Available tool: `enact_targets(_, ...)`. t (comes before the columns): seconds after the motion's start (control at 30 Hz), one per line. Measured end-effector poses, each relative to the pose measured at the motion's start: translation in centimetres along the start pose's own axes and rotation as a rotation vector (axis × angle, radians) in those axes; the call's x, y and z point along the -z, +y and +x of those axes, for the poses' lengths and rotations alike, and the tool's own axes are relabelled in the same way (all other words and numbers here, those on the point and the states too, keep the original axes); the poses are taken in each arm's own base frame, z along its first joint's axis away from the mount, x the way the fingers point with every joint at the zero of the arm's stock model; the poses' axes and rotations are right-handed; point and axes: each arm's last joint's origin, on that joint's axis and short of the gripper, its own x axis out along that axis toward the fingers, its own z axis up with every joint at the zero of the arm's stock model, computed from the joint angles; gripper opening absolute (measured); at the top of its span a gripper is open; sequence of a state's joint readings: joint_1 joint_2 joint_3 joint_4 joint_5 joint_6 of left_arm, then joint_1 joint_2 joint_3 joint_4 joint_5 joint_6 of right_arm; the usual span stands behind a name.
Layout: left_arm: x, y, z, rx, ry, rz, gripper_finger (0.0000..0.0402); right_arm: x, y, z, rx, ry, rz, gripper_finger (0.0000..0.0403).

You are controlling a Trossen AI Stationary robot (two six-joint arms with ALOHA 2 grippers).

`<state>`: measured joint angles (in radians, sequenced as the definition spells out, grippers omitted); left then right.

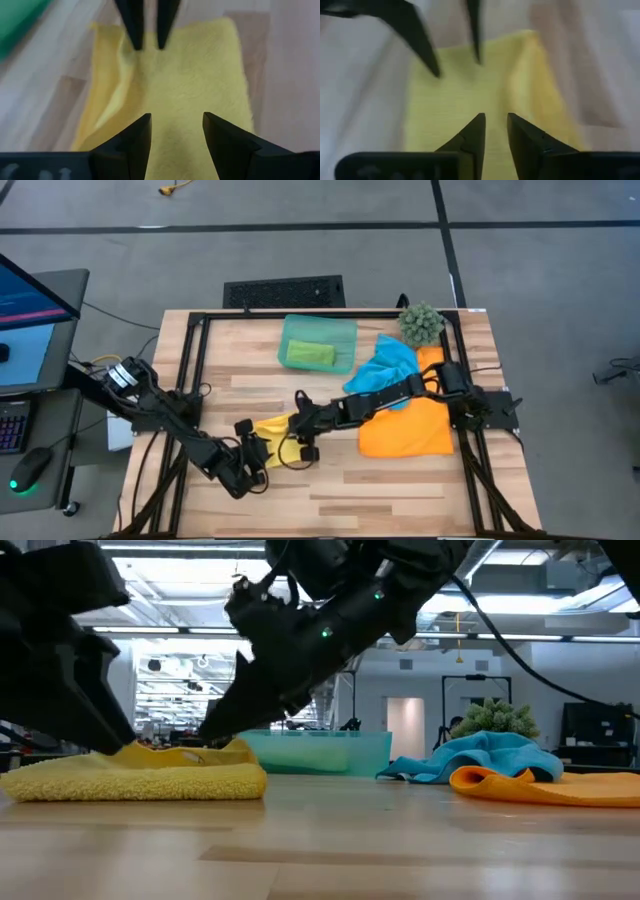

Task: Roll microfiber towels into tight, uniform cylinder then place into a basket
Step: Roll the yellow microfiber cloth

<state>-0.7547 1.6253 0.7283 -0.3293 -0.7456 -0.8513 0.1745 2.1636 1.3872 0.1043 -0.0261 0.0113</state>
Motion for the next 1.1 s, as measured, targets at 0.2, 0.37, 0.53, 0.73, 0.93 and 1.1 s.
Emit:
enact_targets(0.2,1.1,0.3,0.7,0.043,-0.031,-0.050,0.0171,-0.1,0.1,0.0,-0.004,-0.006,0.010,0.0077)
enact_targets(0.37,1.2,0.4,0.7,0.042,-0.031,-0.072,0.0171,0.2,-1.0,0.0,0.018,0.000,0.055,0.0057)
enact_targets(0.53,1.2,0.3,0.8,0.056,-0.019,-0.080,0.0171,0.6,-0.7,0.1,-0.008,0.006,0.052,0.0040)
enact_targets(0.73,1.2,0.4,0.8,0.056,-0.019,-0.081,0.0171,0.4,-0.4,0.1,-0.013,-0.010,0.048,0.0012)
enact_targets(0.93,1.0,0.5,0.9,0.050,-0.018,-0.087,0.0171,0.1,-0.5,0.1,-0.016,-0.040,0.049,0.0008)
enact_targets(1.1,0.9,0.7,1.2,0.040,-0.016,-0.095,0.0171,-0.2,-0.5,0.1,-0.019,-0.071,0.065,0.0011)
